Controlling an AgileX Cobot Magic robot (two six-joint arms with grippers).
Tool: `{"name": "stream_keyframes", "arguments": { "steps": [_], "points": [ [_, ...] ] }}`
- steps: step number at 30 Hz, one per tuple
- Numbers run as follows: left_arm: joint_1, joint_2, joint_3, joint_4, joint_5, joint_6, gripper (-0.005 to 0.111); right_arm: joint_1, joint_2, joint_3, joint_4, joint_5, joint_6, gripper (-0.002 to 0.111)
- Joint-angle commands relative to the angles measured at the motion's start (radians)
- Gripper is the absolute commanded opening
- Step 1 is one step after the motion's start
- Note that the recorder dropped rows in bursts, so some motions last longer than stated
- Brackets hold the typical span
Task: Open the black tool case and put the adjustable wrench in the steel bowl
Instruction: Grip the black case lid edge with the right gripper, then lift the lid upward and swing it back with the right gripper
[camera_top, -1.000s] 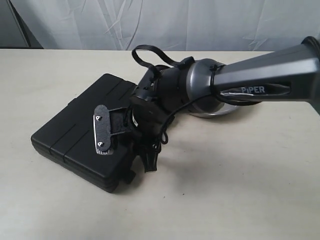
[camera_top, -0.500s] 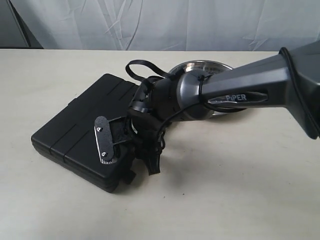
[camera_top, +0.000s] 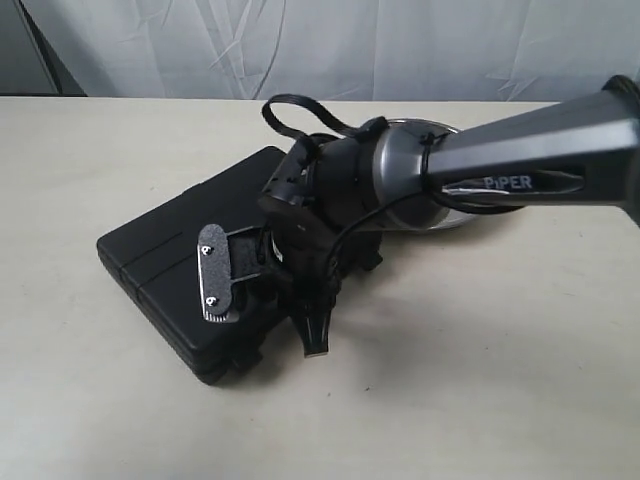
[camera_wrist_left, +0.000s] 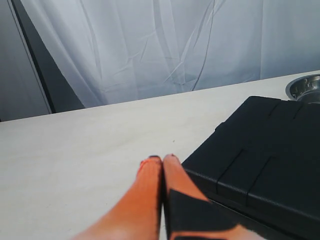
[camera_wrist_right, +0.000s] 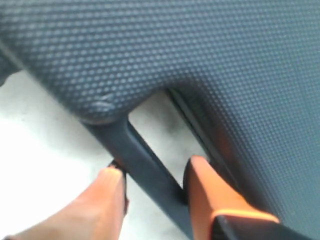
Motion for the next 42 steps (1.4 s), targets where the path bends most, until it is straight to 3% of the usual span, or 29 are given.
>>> {"name": "stream_keyframes", "arguments": {
  "steps": [1, 10, 20, 30, 35, 42],
  "points": [
    [-0.001, 0.004, -0.002, -0.002, -0.005, -0.001, 0.0, -0.005, -0.047, -0.001, 0.033, 0.004, 0.03, 0.0],
    [-0.001, 0.004, -0.002, -0.002, -0.005, -0.001, 0.0, 0.0, -0.058, -0.001, 0.047, 0.02, 0.033, 0.0],
    [-0.001, 0.004, -0.002, -0.002, -0.005, -0.001, 0.0, 0.104, -0.148, -0.001, -0.06, 0.017, 0.033, -0.001],
    [-0.001, 0.004, -0.002, -0.002, -0.005, -0.001, 0.0, 0.114, -0.27, -0.001, -0.126, -0.003, 0.033, -0.001],
    [-0.001, 0.004, -0.002, -0.002, -0.005, -0.001, 0.0, 0.114, -0.305, -0.001, -0.246, -0.148, 0.033, -0.001],
    [-0.001, 0.004, -0.002, -0.002, -0.005, -0.001, 0.0, 0.114, -0.305, -0.001, -0.176, -0.221, 0.033, -0.001]
  ]
}}
